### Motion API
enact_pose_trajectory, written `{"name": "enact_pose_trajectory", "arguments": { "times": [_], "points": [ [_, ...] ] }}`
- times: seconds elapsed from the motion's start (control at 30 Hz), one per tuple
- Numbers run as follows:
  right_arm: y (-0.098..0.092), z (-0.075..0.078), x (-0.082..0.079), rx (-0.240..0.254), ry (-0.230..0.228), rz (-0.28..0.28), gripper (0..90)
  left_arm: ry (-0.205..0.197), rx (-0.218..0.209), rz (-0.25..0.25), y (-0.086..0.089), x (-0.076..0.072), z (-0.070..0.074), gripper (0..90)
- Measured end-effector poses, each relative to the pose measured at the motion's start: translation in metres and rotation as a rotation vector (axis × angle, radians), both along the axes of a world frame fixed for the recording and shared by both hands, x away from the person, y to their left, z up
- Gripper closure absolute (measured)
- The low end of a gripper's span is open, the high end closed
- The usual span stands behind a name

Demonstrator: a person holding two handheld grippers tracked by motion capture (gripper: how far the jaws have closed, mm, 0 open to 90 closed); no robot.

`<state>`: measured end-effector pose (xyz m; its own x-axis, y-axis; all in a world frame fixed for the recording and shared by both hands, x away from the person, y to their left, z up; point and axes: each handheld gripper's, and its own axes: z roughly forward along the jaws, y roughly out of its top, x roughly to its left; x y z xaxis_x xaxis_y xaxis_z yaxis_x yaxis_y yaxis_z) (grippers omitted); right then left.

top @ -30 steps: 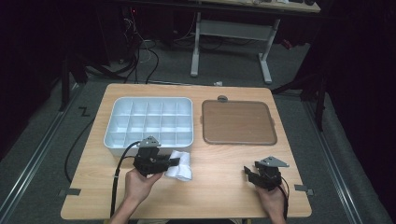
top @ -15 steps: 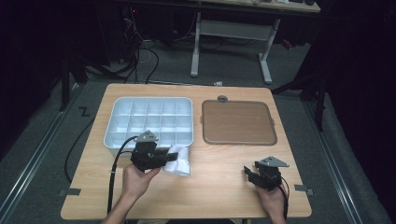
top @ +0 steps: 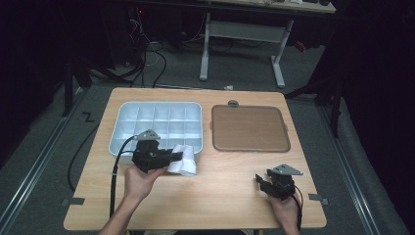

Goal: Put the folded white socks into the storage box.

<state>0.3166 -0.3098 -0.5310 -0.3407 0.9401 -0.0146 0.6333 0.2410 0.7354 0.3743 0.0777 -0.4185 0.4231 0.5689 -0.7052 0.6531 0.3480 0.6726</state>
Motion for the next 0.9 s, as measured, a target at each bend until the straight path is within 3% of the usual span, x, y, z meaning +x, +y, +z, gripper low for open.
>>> {"name": "enact_pose_trajectory", "arguments": {
  "times": [0.13,0.53,0.67,0.9],
  "points": [
    [0.0,0.0,0.0,-0.001,-0.001,0.001,46.6,-0.012,0.012,0.012,0.003,0.005,0.003,73.8],
    [0.0,0.0,0.0,0.0,-0.001,0.0,46.6,-0.019,-0.006,0.042,0.017,0.023,0.011,73.8],
    [0.0,0.0,0.0,0.001,0.0,0.0,46.6,-0.022,-0.034,0.063,0.025,0.029,0.016,73.8],
    [0.0,0.0,0.0,0.001,0.0,0.001,46.4,-0.02,-0.024,0.096,0.034,0.037,0.016,73.8]
  ]
}}
